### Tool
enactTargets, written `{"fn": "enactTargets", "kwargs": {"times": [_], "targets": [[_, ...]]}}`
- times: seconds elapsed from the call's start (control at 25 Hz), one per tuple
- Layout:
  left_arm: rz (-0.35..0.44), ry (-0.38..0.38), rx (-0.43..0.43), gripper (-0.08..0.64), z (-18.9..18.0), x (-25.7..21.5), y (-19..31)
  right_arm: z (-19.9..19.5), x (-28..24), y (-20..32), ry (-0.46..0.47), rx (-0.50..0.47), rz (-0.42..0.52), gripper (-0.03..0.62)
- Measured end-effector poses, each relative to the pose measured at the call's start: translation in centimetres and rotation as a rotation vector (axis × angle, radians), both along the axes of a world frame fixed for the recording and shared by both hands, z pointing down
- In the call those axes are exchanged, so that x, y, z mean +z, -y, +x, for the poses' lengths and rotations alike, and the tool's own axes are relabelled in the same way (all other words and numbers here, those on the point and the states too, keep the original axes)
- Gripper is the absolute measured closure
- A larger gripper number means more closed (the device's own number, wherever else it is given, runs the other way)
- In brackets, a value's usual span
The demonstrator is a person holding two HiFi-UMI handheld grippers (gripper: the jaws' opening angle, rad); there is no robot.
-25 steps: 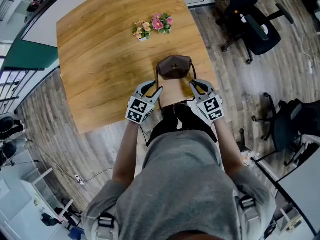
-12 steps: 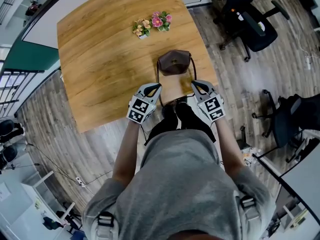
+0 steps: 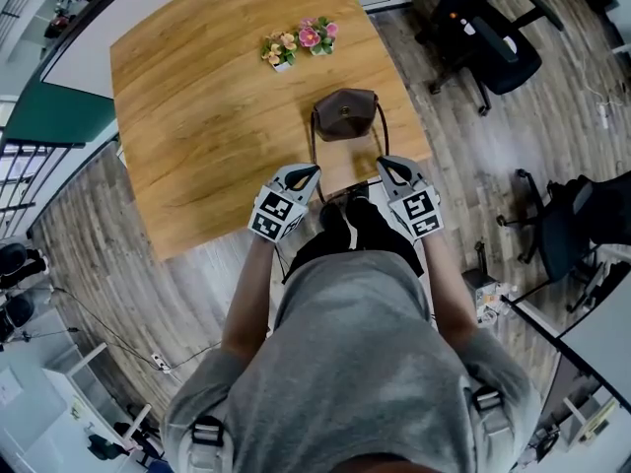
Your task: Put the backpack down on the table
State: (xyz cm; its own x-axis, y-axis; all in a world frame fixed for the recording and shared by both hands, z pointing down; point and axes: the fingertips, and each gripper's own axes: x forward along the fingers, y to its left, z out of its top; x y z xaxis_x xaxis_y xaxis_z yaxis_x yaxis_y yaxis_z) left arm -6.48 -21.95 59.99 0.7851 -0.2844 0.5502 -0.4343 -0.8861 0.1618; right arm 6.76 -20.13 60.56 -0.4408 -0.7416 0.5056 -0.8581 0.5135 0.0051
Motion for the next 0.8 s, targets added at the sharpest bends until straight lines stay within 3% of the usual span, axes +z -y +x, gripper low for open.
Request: {"fn": "enactTargets", "kwargs": {"times": [0.8], "targets": [[0.042, -0.028, -0.012, 0.541, -3.5, -0.6, -1.6, -2.3, 0.0, -2.3, -0.025, 0.022, 0.022, 0.589]]}}
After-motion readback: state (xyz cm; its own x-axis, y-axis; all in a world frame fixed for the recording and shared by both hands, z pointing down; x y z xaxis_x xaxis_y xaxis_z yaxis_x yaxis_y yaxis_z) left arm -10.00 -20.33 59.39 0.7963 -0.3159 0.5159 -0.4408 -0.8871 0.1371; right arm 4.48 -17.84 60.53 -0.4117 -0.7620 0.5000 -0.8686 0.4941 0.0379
